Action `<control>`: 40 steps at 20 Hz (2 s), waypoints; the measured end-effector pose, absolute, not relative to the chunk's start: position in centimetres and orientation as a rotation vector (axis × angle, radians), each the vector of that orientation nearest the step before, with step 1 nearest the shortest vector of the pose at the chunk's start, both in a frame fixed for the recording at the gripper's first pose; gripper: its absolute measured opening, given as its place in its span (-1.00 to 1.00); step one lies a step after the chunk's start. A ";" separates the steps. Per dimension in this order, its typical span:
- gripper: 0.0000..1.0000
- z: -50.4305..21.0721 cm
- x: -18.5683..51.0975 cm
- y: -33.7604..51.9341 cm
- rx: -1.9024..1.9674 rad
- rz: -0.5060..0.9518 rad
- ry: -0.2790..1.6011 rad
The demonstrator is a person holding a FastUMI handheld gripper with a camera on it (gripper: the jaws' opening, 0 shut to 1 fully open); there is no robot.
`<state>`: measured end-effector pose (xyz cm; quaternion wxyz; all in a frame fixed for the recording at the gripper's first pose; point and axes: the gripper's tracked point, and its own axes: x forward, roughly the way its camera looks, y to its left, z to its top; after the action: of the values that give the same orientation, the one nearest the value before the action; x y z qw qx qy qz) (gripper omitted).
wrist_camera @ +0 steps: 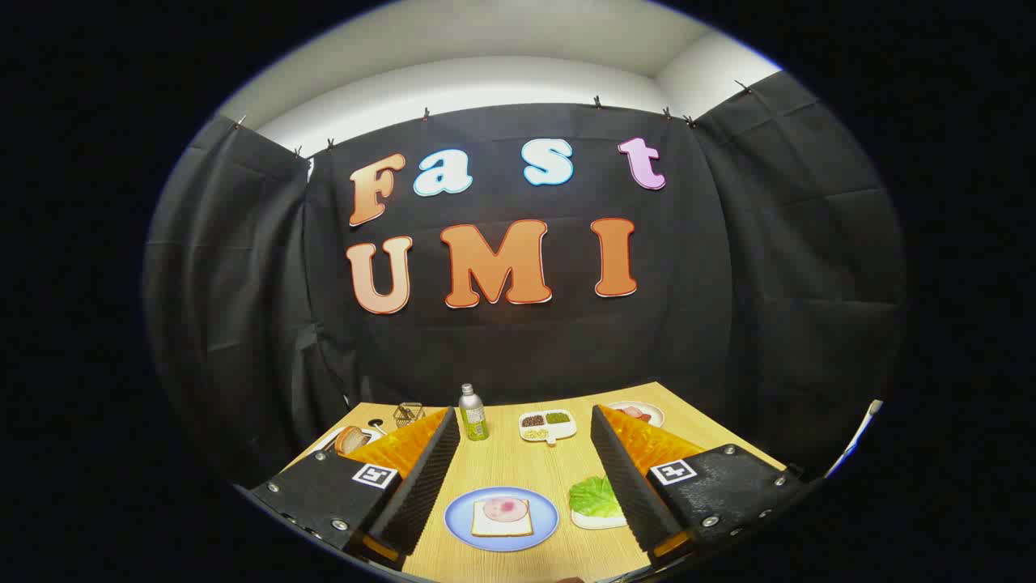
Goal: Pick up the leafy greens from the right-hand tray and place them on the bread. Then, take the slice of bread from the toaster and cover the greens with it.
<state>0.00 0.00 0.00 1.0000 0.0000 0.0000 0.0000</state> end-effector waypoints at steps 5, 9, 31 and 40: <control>0.96 0.4 0.2 0.0 -0.003 0.009 -0.009; 0.96 0.2 0.6 0.2 0.011 0.019 -0.002; 0.95 -5.4 5.2 -9.4 -0.042 -0.075 0.088; 0.96 -13.6 10.4 -13.1 -0.091 -0.036 0.227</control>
<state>10.39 -13.12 -13.59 0.9924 -0.0452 0.1132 -0.0177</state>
